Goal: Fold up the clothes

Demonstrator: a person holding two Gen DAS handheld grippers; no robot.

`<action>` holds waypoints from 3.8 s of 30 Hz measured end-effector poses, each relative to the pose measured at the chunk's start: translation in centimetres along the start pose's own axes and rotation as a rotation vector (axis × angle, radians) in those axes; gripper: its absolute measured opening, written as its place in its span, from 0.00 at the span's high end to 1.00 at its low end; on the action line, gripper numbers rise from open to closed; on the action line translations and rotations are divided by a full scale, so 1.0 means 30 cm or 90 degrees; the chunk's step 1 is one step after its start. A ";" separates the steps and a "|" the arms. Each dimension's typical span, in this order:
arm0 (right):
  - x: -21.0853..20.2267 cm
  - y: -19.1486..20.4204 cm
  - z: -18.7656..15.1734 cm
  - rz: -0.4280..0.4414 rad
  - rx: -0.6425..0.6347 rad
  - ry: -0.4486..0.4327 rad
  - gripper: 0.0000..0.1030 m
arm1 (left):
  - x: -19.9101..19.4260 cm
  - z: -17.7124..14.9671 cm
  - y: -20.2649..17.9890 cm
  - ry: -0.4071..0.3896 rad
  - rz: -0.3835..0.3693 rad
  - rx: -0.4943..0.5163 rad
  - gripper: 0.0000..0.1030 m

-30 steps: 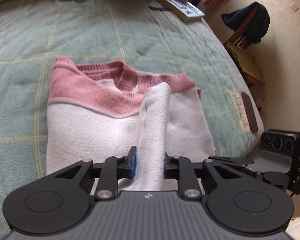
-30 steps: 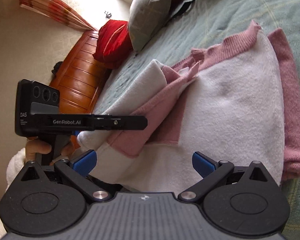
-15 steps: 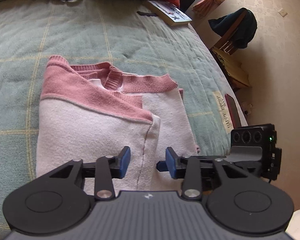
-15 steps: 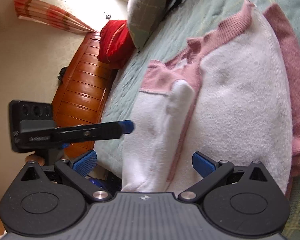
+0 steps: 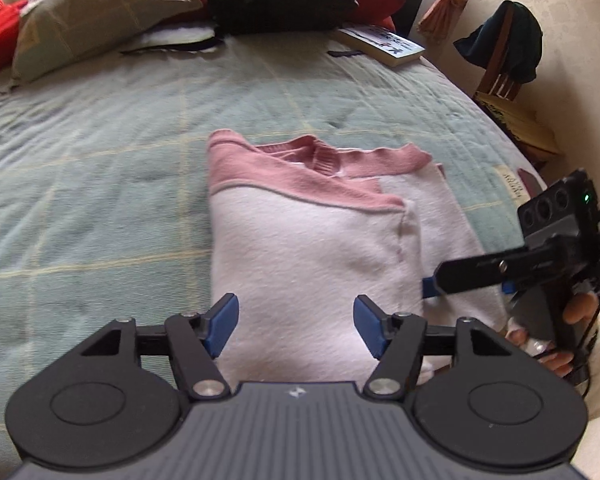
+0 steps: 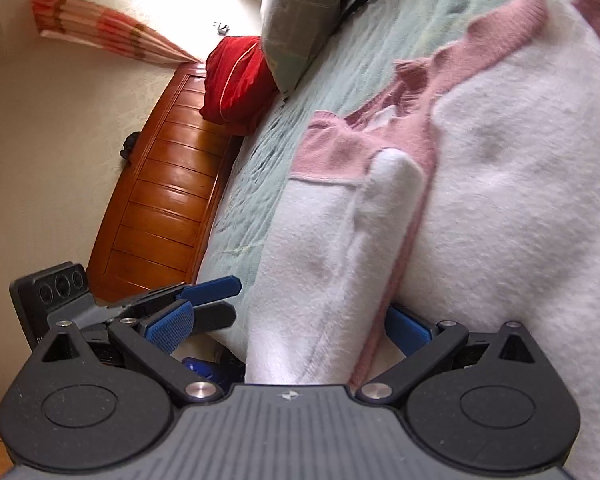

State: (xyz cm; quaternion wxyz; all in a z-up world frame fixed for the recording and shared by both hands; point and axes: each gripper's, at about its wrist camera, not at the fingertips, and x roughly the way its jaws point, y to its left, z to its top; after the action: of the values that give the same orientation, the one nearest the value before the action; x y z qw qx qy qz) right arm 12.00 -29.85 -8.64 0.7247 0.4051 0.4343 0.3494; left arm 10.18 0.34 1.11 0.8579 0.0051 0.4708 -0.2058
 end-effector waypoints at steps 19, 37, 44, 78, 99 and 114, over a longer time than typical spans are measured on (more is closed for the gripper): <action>0.043 0.054 -0.014 0.008 -0.058 -0.067 0.00 | -0.038 -0.081 0.121 -0.052 -0.026 -0.045 0.28; 0.086 -0.043 -0.021 -0.100 -0.070 -0.121 0.75 | -0.027 -0.135 0.164 -0.051 -0.023 -0.088 0.28; 0.073 0.138 -0.002 -0.167 -0.209 -0.109 0.76 | -0.046 -0.152 0.163 -0.052 -0.016 -0.087 0.28; -0.243 -0.034 0.223 -0.303 -0.107 -0.056 0.76 | -0.006 -0.120 0.095 -0.031 -0.043 -0.051 0.27; -0.273 0.206 0.024 -0.289 -0.339 -0.055 0.57 | 0.017 0.050 -0.086 -0.046 -0.047 0.036 0.27; -0.235 0.088 -0.086 -0.381 -0.421 0.007 0.75 | 0.216 0.106 -0.242 -0.036 -0.133 0.126 0.26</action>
State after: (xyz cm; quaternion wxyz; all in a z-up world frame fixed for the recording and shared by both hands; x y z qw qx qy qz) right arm 6.56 -34.03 -4.61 0.8822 0.0059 0.4011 0.2463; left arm 13.20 -9.19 -1.03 0.8401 0.0343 0.4217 -0.3395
